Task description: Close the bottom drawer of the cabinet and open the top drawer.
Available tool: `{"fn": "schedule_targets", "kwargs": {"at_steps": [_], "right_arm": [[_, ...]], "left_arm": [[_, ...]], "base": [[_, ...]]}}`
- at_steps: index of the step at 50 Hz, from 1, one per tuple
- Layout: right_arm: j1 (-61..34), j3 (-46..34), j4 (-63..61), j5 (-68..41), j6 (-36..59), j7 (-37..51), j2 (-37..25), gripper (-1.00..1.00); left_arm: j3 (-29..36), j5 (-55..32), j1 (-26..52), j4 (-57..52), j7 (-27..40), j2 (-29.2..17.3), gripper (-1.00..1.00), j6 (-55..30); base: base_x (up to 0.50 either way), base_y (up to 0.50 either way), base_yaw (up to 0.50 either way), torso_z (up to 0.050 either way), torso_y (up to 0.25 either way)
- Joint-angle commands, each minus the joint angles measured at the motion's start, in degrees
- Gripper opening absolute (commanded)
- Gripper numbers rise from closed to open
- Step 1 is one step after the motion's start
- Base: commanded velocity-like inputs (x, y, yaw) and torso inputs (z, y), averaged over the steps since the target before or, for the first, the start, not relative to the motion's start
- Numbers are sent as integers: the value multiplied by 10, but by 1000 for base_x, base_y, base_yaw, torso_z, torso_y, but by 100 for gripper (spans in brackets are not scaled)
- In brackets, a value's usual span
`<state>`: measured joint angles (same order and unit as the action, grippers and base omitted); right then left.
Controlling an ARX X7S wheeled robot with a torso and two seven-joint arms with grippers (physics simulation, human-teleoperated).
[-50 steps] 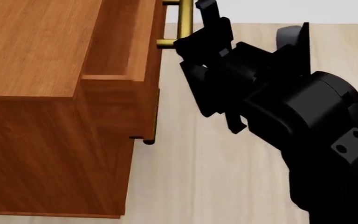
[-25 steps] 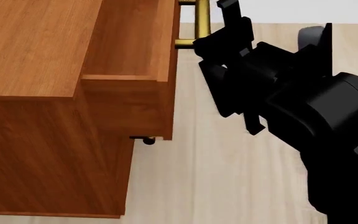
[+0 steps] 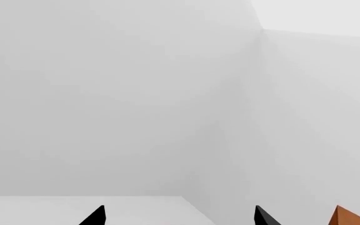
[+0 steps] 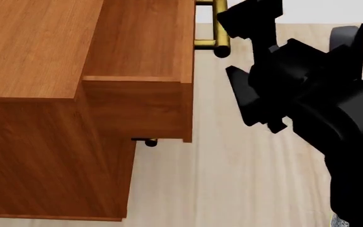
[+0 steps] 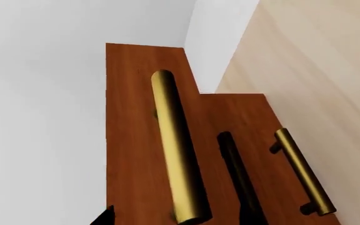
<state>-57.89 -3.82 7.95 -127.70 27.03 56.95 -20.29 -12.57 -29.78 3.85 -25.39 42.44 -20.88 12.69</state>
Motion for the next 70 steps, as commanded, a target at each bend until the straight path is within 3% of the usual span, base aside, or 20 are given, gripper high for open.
{"fn": "schedule_targets", "kwargs": {"at_steps": [1,22,30,38,47,59,70], "right_arm": [[-16,20,11,19,-12,-43,-5,100],[-4,21,-10,68,-58,-10,-16,100],[-28,12,-104,97,-56,21,-31,100],[-119,-47,-237,159,16,52,-63,100],[-228,-150,-281,172,111,117,-63,100],[-307,-270,-235,197,209,193,-54,100],[-324,-305,-171,221,227,206,-49,100]], "left_arm": [[0,-2,1,-5,4,-3,100,-4],[0,-3,1,-3,6,-4,100,-2],[2,-1,-1,5,1,-1,100,7],[4,-2,3,-2,6,-6,100,-4],[5,-5,3,-1,6,-7,100,-4],[6,-2,-5,13,-5,1,100,17],[7,-3,-5,12,-5,-1,100,18]], "base": [[0,0,0,0,0],[0,0,0,0,0],[0,0,0,0,0],[0,0,0,0,1],[0,0,0,0,0],[0,0,0,0,0],[0,0,0,0,0]]}}
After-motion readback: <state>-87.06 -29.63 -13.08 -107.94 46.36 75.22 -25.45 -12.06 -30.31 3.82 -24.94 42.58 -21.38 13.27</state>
